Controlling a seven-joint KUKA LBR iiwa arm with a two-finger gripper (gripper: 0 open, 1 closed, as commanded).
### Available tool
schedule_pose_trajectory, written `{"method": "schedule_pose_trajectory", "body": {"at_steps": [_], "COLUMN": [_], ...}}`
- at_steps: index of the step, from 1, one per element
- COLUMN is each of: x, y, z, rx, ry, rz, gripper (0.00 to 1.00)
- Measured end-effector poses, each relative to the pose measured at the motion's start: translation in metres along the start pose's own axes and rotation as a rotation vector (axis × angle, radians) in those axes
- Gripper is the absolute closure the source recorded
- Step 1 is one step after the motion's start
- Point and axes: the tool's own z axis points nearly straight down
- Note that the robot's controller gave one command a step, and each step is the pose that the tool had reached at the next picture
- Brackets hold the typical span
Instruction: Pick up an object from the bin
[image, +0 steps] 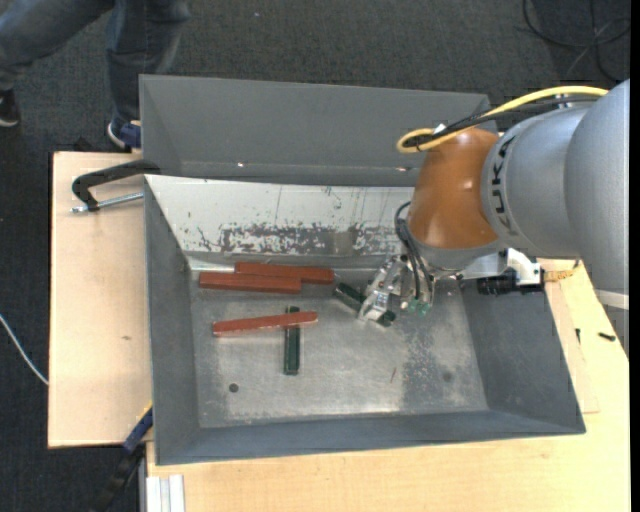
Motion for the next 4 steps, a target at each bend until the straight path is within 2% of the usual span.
{"method": "schedule_pose_trajectory", "body": {"at_steps": [1,4], "x": [0.001,0.0], "y": [0.0,-0.001], "z": [-0.002,-0.046], "rx": [0.001,0.002], "ry": [0.0,-0.01], "rz": [0.0,0.001], "gripper": [1.0,1.0]}}
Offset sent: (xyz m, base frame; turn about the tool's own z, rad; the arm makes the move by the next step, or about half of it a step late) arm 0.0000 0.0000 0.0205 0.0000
